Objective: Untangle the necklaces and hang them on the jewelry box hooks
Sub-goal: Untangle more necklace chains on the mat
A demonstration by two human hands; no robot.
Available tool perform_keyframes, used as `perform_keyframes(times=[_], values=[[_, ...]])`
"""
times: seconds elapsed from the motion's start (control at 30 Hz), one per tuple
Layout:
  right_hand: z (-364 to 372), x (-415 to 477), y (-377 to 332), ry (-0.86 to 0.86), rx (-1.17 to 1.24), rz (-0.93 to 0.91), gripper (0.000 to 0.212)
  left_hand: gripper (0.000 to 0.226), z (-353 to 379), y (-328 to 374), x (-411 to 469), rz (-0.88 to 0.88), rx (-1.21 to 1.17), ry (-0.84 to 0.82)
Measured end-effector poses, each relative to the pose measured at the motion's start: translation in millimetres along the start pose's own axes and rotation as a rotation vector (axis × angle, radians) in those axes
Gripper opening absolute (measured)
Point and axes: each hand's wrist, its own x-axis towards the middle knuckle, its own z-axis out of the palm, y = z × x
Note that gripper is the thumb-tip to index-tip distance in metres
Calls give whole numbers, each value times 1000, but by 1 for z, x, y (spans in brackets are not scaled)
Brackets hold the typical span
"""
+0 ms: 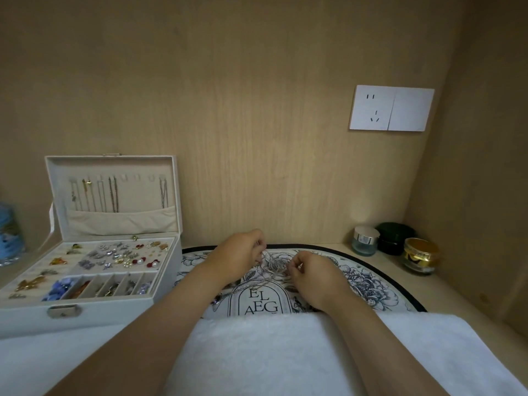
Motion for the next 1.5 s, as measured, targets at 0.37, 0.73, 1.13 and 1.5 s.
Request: perform_keyframes(times=[0.37,0.73,1.13,1.5], values=[[9,1,-9,55,-113,-255,23,13,-34,-3,-70,24,186,-101],[17,-7,-21,-8,-24,-366,29,18,-19,5,-84,-110,40,-2],[15,-20,-36,-114,185,-303,6,26,-49,34,-86,-435,-1471,256],[6,-20,-26,-232,442,-182,17,10,-57,11,-103,-183,231,-44]])
